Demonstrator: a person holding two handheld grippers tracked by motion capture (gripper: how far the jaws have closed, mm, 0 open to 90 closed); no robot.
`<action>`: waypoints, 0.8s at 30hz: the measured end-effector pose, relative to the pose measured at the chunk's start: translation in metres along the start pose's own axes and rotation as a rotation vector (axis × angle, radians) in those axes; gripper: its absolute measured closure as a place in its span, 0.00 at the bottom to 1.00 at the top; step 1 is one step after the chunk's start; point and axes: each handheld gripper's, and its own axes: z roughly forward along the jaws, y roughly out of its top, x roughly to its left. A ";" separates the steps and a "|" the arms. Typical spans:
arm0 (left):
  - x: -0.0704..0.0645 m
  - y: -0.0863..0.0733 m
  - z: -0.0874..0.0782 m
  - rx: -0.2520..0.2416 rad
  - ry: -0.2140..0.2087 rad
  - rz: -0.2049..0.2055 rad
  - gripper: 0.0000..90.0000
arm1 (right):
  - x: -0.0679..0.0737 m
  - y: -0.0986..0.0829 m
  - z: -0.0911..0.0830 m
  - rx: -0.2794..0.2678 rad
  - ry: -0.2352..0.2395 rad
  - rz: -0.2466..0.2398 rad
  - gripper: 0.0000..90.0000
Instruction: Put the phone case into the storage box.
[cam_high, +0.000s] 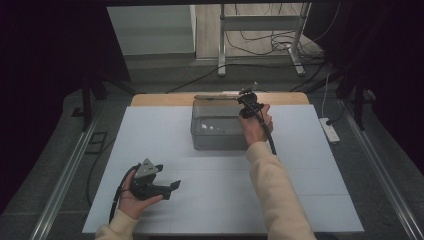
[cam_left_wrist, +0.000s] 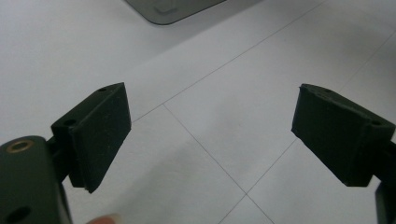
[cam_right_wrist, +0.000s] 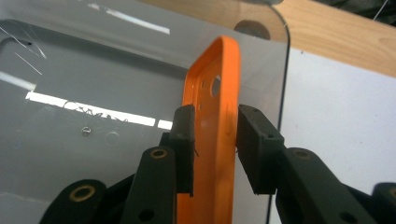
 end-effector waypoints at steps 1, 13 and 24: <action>0.000 0.000 0.000 -0.001 0.000 0.000 0.13 | 0.000 0.000 -0.001 -0.003 -0.012 -0.006 0.73; 0.000 0.000 0.000 0.003 -0.001 0.006 0.13 | -0.003 0.001 -0.013 -0.049 0.016 -0.019 0.67; 0.000 0.000 0.000 -0.001 0.000 0.003 0.13 | -0.007 0.000 -0.025 -0.096 0.101 -0.036 0.49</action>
